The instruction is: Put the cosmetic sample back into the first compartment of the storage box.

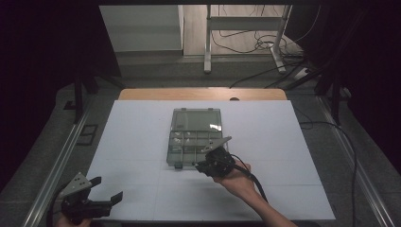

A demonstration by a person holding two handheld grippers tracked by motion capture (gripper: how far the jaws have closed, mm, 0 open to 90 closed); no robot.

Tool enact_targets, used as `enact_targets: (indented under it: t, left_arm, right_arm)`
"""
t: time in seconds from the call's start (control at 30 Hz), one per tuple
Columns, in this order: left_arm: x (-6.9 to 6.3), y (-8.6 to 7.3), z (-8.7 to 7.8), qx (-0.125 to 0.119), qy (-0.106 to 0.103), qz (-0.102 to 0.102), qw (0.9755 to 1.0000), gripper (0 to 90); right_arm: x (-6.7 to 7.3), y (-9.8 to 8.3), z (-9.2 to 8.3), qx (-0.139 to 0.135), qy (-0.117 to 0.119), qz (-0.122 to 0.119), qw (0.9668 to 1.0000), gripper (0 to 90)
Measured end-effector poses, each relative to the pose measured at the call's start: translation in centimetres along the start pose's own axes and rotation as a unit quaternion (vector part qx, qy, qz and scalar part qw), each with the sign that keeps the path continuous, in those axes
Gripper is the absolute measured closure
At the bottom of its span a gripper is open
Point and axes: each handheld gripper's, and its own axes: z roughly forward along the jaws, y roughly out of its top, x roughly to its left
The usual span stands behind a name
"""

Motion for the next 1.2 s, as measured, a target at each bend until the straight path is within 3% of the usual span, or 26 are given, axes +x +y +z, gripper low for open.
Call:
enact_targets:
  t: [1.2]
  left_arm:
    - [0.0,0.0,0.0,0.0,-0.003,0.003,1.0,1.1]
  right_arm:
    - [-2.0,3.8,2.5,-0.024,-0.023,0.007,0.9994,80.5]
